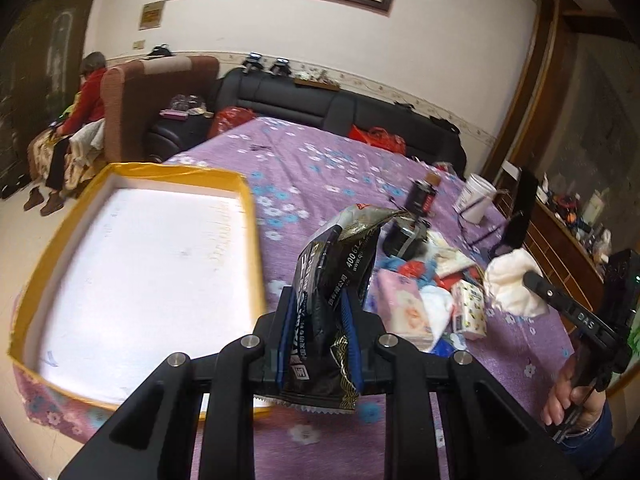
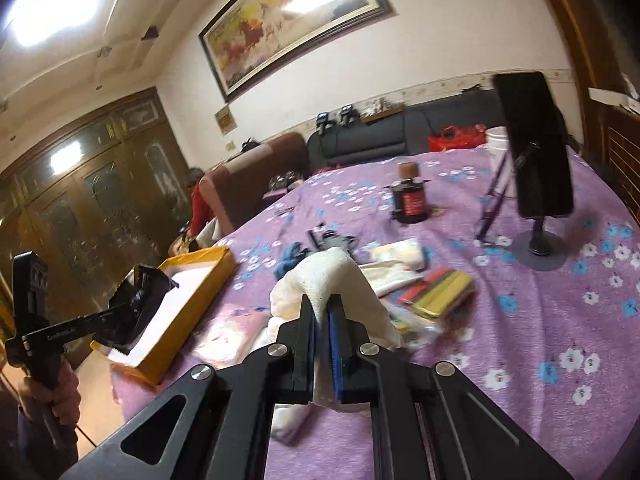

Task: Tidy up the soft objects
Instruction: 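Lift the black bag with the left gripper while the right gripper grasps the white cloth, then lower the black bag into the box and open the left gripper while the right gripper carries the cloth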

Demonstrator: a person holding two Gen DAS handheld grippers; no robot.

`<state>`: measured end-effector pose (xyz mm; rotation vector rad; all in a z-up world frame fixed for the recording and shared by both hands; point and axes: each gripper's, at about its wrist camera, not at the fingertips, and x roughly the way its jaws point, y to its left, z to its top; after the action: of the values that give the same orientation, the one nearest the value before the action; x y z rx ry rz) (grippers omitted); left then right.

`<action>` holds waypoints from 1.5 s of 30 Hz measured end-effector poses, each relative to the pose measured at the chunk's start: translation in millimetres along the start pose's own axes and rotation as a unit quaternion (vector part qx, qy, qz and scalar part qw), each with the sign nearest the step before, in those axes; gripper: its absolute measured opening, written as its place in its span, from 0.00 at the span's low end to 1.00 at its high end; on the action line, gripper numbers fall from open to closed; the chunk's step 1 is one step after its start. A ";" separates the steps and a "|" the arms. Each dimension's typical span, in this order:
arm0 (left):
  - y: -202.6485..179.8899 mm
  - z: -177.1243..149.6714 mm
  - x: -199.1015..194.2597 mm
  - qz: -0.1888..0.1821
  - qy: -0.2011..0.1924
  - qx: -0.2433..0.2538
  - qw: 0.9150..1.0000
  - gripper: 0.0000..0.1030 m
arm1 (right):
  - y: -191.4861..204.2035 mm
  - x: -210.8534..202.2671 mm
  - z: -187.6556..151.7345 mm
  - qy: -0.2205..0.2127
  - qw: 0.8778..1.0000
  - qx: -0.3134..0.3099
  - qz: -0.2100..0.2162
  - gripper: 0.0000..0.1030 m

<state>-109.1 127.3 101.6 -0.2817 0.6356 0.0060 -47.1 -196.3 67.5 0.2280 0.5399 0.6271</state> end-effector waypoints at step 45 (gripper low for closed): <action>173.6 63.5 89.9 0.101 0.112 -0.090 0.984 0.24 | 239.0 329.9 21.4 0.235 0.965 -0.112 0.031 0.08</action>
<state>-15.4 303.7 53.0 -0.3949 0.8874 0.2304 70.0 193.2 36.6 -0.1242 0.9136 0.8032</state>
